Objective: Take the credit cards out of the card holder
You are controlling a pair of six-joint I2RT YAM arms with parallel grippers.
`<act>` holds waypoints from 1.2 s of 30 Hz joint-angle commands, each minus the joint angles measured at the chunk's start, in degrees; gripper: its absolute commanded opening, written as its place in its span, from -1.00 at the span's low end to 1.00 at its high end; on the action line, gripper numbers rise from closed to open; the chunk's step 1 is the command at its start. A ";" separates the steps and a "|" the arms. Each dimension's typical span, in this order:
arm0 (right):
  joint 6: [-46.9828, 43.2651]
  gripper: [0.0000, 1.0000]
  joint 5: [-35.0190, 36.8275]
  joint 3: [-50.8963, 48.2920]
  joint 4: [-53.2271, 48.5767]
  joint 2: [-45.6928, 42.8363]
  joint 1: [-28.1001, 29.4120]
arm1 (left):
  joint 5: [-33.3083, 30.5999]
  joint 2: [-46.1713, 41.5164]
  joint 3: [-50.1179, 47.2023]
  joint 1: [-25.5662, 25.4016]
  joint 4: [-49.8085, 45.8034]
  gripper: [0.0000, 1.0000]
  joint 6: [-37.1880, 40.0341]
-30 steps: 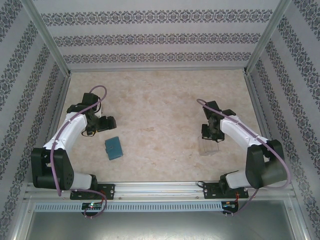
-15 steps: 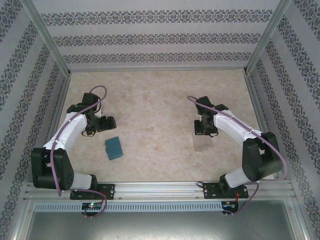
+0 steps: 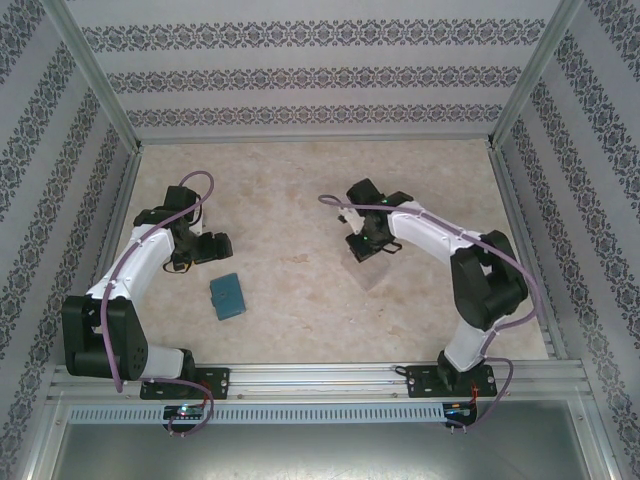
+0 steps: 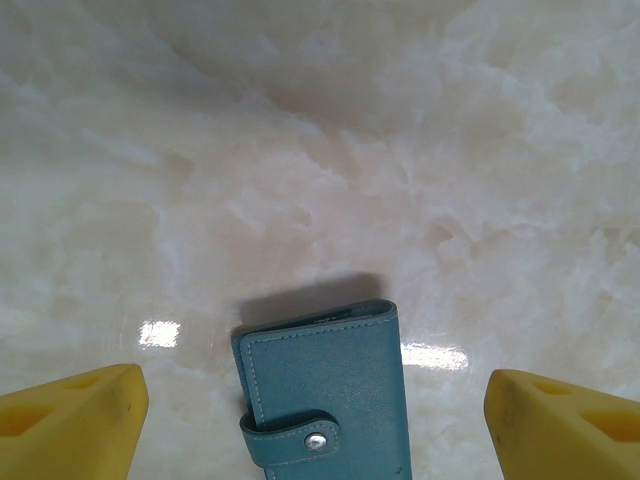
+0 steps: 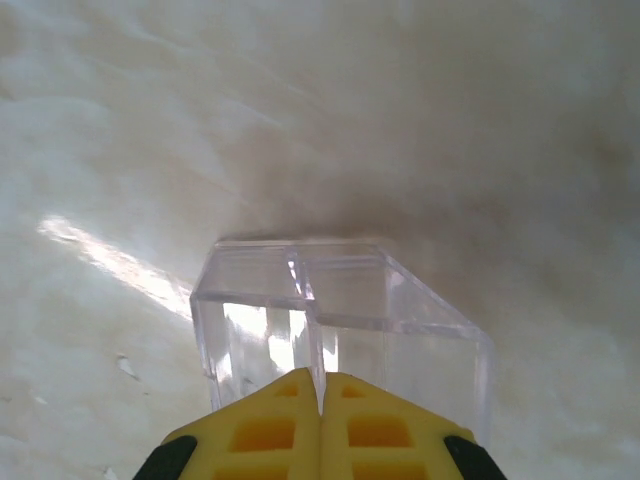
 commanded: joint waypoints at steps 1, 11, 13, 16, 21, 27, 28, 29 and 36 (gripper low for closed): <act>-10.68 -1.00 -5.95 5.34 -2.87 3.67 1.45 | -0.41 -0.98 -0.55 -0.43 -2.09 0.75 1.07; -30.23 -1.00 -10.24 23.85 -14.44 15.33 4.19 | -1.07 -0.63 -0.54 -0.41 -2.12 0.75 0.98; -33.41 -1.00 -10.50 27.16 -16.68 17.60 4.51 | -1.09 -0.60 -0.47 -0.38 -2.11 0.75 0.98; -38.41 -1.00 -11.34 31.59 -19.62 20.71 5.00 | -1.24 -0.42 -0.52 -0.43 -2.17 0.75 0.98; -45.23 -1.00 -13.34 39.29 -24.98 25.26 5.85 | -1.81 -0.11 -0.55 -0.43 -2.24 0.75 0.98; -49.16 -1.00 -13.36 49.81 -30.99 31.31 6.48 | -2.39 0.39 -0.50 -0.41 -2.29 0.75 1.11; -49.33 -1.00 -13.26 51.60 -32.14 32.51 6.49 | -2.43 0.58 -0.49 -0.42 -2.34 0.75 1.07; -49.56 -1.00 -13.06 53.40 -33.07 33.64 6.50 | -2.46 0.69 -0.44 -0.43 -2.44 0.75 1.15; -49.50 -1.00 -11.08 61.74 -35.36 39.26 6.42 | -3.06 1.01 -0.46 -0.41 -2.52 0.75 1.16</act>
